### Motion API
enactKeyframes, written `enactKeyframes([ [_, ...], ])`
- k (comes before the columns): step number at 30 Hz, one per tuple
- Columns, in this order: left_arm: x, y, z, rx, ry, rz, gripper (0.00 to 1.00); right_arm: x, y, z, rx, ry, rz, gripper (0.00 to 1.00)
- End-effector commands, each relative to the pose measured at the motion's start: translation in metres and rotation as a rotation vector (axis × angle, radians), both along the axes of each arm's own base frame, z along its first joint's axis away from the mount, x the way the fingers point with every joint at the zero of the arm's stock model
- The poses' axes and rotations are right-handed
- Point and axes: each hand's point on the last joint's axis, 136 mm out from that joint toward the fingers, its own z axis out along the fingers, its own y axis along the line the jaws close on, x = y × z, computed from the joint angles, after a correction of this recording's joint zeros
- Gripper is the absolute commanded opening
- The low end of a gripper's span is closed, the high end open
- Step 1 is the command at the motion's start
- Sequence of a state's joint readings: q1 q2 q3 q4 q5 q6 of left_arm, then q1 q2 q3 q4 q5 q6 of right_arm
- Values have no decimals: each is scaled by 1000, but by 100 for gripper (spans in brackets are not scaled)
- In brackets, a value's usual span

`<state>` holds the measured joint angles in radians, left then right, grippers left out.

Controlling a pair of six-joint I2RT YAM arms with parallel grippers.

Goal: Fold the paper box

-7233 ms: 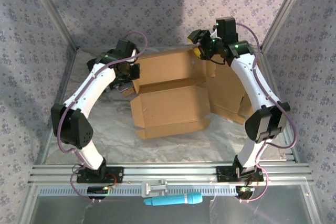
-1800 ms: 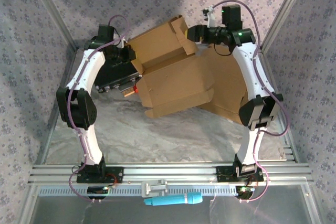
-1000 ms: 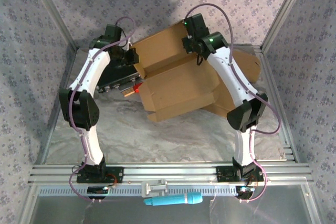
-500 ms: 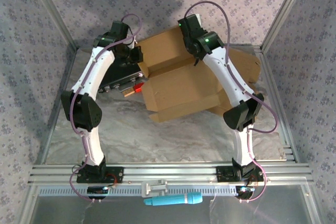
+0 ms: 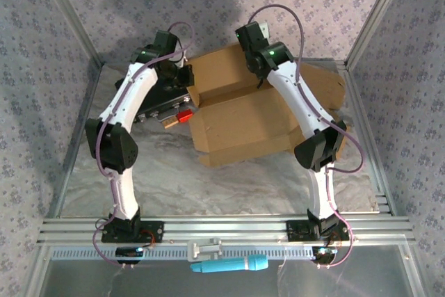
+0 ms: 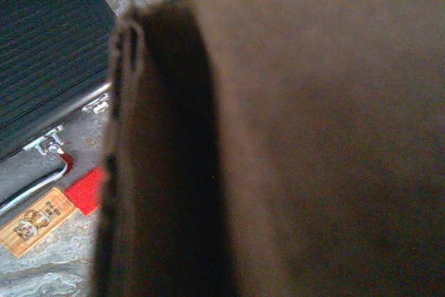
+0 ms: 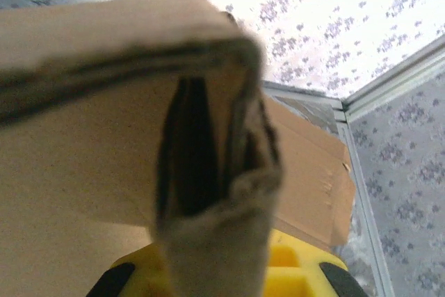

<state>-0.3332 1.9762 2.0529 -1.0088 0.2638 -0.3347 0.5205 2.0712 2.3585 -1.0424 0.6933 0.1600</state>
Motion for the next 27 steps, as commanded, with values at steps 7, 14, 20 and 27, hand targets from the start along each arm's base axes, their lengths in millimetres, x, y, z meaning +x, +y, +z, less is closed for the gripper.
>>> enactKeyframes([
  [7,-5,-3,-37,55,76,66,1,-21,-24,-63,-8,122,-172,0],
  [14,-19,-7,-98,100,143,98,7,-42,-34,-109,-3,215,-205,0],
  [20,-22,-18,-132,96,164,121,15,-56,-44,-138,23,272,-248,0],
  [27,-23,-28,-150,124,177,121,17,-62,-47,-151,38,300,-270,0],
])
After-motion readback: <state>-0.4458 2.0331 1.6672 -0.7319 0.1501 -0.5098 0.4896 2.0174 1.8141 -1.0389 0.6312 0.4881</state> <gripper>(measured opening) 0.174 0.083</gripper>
